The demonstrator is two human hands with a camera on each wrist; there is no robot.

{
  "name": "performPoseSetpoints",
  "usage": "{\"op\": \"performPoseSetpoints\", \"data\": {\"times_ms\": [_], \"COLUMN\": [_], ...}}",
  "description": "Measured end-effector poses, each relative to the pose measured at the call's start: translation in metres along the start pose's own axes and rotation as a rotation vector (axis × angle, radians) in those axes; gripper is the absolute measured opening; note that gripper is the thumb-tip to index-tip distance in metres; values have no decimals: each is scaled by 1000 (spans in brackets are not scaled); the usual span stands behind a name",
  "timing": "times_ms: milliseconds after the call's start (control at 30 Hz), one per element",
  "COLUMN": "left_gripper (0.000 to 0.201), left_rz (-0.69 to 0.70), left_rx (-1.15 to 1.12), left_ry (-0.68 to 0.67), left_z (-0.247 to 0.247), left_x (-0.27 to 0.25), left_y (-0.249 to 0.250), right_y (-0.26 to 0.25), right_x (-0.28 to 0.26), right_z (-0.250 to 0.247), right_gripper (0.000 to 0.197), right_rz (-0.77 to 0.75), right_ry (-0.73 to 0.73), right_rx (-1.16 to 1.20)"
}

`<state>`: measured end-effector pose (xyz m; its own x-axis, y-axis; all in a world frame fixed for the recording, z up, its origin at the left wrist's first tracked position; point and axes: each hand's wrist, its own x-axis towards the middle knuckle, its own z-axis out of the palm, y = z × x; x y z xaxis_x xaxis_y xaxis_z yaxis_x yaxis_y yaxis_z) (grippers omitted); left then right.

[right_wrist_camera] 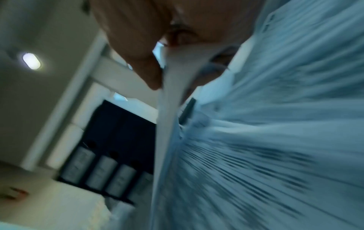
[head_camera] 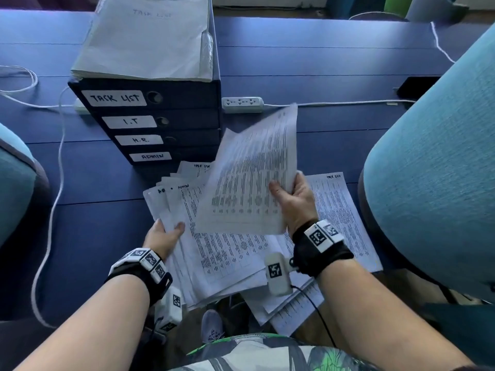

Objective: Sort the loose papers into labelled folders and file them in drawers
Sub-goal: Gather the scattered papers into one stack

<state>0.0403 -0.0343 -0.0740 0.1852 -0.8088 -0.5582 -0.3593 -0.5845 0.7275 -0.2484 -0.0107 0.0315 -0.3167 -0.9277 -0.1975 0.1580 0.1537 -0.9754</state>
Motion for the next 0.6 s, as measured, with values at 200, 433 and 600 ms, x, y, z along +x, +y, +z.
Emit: {"op": "performPoseSetpoints", "data": {"times_ms": [200,433,600], "left_gripper": [84,94,84], "left_rz": [-55,-61,-9], "left_rx": [-180,-222,-253], "left_ry": [-9,-18,-16], "left_z": [3,3,3], "left_x": [-6,-5,-4], "left_y": [11,10,6], "right_y": [74,68,64], "right_x": [-10,-7,-1], "right_z": [-12,-29,-27], "right_gripper": [22,13,15], "right_rz": [386,457,370], "right_ry": [-109,-325,-445], "right_rx": [-784,-1055,-1211]}}
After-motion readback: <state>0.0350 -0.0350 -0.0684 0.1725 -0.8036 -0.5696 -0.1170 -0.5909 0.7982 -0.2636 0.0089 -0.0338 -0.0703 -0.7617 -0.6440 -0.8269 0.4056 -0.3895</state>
